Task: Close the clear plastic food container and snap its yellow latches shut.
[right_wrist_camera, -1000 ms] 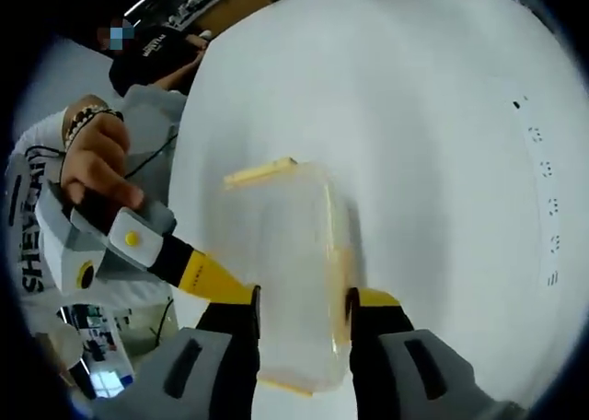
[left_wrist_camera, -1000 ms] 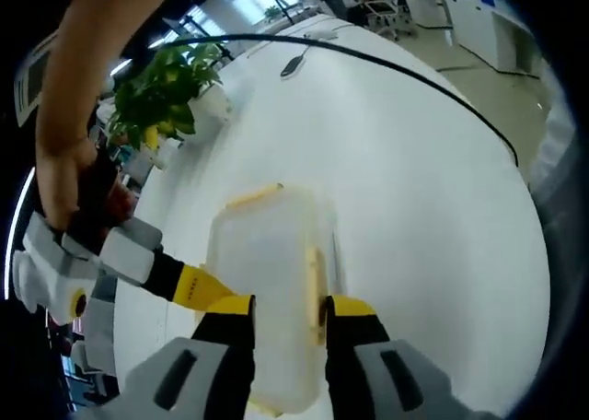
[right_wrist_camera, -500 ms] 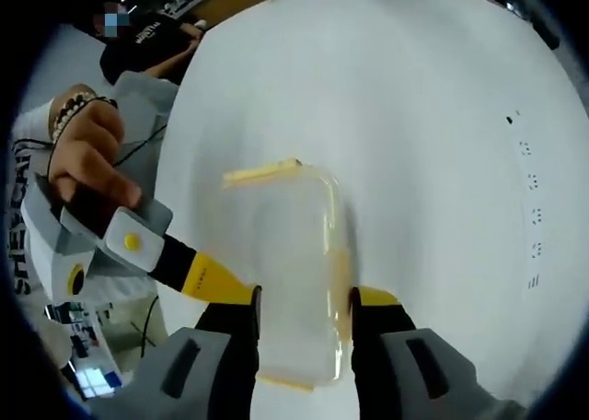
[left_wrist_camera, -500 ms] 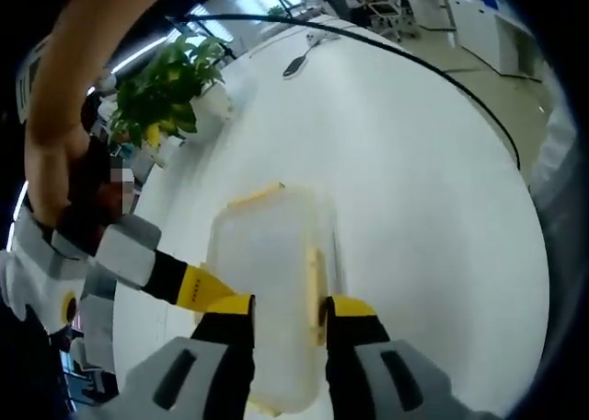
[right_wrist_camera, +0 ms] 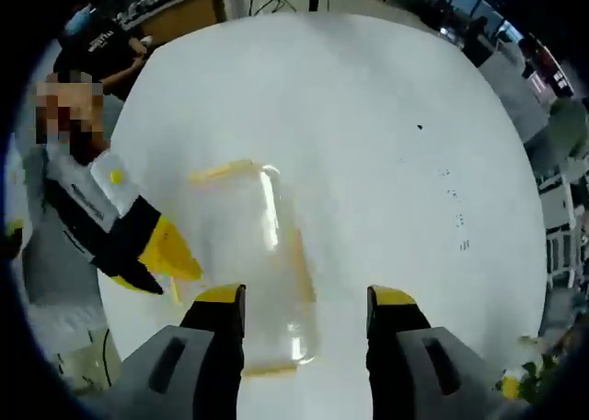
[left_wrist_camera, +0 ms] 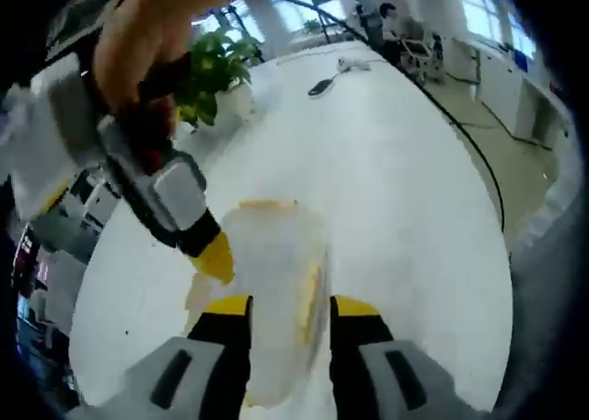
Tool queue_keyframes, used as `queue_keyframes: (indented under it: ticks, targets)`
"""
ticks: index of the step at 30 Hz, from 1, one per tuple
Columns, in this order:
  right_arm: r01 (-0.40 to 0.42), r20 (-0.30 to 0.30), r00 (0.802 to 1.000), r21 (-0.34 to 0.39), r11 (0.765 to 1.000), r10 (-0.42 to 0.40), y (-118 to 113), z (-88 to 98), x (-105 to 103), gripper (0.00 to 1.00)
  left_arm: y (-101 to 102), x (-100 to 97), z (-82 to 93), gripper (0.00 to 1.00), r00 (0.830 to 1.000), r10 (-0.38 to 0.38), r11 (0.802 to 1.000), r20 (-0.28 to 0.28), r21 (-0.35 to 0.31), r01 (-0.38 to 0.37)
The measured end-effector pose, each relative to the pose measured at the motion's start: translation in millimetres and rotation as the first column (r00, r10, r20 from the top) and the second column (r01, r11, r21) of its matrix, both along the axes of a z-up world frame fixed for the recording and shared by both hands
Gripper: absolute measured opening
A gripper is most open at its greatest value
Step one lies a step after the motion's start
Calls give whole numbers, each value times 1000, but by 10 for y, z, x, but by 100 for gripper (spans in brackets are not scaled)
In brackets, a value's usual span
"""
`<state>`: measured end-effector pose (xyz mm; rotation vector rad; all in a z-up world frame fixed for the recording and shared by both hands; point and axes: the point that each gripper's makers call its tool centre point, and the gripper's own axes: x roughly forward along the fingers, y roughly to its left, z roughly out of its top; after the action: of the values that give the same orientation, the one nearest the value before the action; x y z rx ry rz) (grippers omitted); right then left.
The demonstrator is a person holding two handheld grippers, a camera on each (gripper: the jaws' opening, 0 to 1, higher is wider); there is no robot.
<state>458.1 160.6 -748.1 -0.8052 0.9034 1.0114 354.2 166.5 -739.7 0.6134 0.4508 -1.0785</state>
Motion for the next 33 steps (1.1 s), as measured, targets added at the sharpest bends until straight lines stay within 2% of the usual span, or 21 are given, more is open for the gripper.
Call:
queue_keyframes:
  ticks: [1, 2, 3, 5, 6, 8, 11, 13, 15, 17, 18, 19, 20, 22, 23, 26, 28, 30, 31, 32, 33]
  targets:
    - [46, 37, 998, 81, 996, -49, 13, 114, 4, 51, -10, -10, 107, 45, 999, 33, 994, -43, -98, -37]
    - [69, 49, 996, 128, 989, -76, -2, 180, -1, 52, 2, -9, 162, 54, 996, 50, 987, -72, -151, -60]
    - [83, 55, 994, 200, 976, -96, -20, 256, -26, 52, 86, 28, 190, 58, 991, 97, 978, -97, -176, -112]
    - [101, 70, 990, 287, 953, -126, -74, 331, -122, 53, 232, 134, 221, 64, 981, 167, 960, -97, -211, -184]
    - [104, 80, 988, 312, 944, -135, -110, 344, -156, 53, 265, 155, 222, 66, 979, 183, 956, -95, -216, -199]
    - [97, 111, 984, 336, 937, -141, -223, 334, -280, 54, 407, 261, 235, 71, 972, 229, 942, -52, -239, -234]
    - [88, 100, 986, 346, 934, -130, -343, 242, -485, 56, 570, 374, 247, 87, 962, 271, 928, 26, -271, -254]
    - [90, 100, 986, 350, 932, -132, -436, 144, -621, 57, 632, 401, 242, 92, 953, 301, 902, 11, -327, -281]
    - [100, 96, 985, 353, 930, -142, -521, 43, -734, 59, 705, 376, 108, 93, 946, 319, 894, -59, -311, -322]
    - [108, 85, 985, 357, 928, -148, -575, -61, -835, 69, 741, 371, -6, 93, 946, 318, 902, -58, -288, -321]
    - [114, 81, 985, 355, 928, -152, -596, -107, -865, 78, 762, 358, -72, 93, 946, 318, 910, -58, -262, -321]
    - [123, 77, 984, 356, 927, -160, -622, -149, -878, 82, 797, 352, -146, 93, 943, 327, 916, -59, -227, -332]
    - [135, 66, 983, 360, 923, -169, -651, -207, -900, 82, 799, 325, -256, 93, 943, 321, 922, -85, -198, -332]
    - [154, 46, 982, 361, 920, -182, -671, -304, -945, 74, 765, 274, -393, 93, 923, 335, 906, -190, -205, -371]
    - [161, 41, 981, 359, 919, -188, -672, -338, -959, 72, 750, 264, -417, 92, 918, 337, 902, -208, -209, -378]
    - [171, 41, 979, 354, 919, -198, -655, -455, -966, 73, 716, 283, -470, 91, 920, 341, 903, -191, -204, -377]
    - [173, 46, 978, 348, 921, -202, -637, -502, -958, 72, 695, 270, -546, 88, 919, 343, 913, -193, -160, -374]
    - [180, 47, 977, 349, 920, -209, -623, -521, -948, 69, 676, 228, -639, 81, 920, 333, 927, -205, -106, -359]
    - [181, 47, 977, 348, 920, -210, -611, -536, -944, 68, 657, 210, -683, 76, 907, 346, 922, -238, -95, -377]
    - [179, 46, 977, 349, 920, -208, -602, -545, -947, 67, 653, 225, -694, 72, 902, 356, 917, -244, -96, -388]
    - [177, 45, 978, 349, 920, -205, -594, -553, -949, 66, 642, 235, -693, 68, 905, 352, 918, -239, -100, -383]
